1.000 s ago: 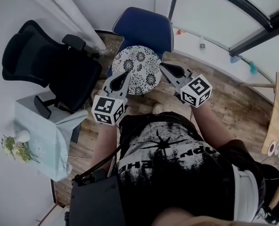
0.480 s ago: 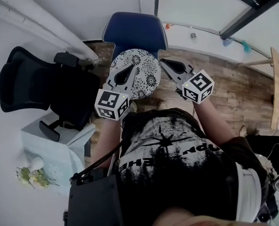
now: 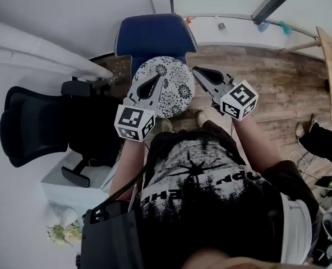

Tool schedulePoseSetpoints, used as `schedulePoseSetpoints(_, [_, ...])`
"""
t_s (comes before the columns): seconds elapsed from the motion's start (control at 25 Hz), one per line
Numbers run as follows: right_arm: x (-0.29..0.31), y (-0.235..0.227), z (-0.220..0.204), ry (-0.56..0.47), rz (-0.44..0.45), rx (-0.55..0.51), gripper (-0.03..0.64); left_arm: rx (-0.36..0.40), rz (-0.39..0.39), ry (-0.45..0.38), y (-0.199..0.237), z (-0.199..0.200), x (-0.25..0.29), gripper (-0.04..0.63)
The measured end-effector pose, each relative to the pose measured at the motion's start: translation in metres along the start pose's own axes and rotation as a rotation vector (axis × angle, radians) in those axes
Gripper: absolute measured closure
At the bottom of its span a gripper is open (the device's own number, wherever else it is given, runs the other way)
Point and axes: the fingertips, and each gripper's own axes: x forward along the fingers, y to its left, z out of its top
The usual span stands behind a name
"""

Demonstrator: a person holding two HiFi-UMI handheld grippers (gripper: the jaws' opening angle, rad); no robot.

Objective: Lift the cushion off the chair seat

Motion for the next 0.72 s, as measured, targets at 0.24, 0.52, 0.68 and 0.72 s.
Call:
schedulePoseSetpoints(0.24, [-0.002,-0.02,-0.044,0.089,-0.091,0.038,0.595,-0.021,-0.046,0.055,0.006,-0.02,0.011,0.583])
schedulePoseSetpoints(0.52, [0.015,-0.043,-0.116,0.255,-0.113,0.099,0.479,-0.058,-0.072,0.111,0.012,-0.055,0.04,0.583])
schedulePoseSetpoints(0.68, [0.028,-0.063,-0.16,0.341,-0.116,0.119,0.442,-0.068,-0.052,0.141,0.024,-0.072,0.054,0.583])
schedulePoseSetpoints(0.72, [0.029,-0.069,-0.172,0.373,-0.109,0.121,0.439,-0.075,-0.046,0.148,0.025,-0.075,0.059,0.583])
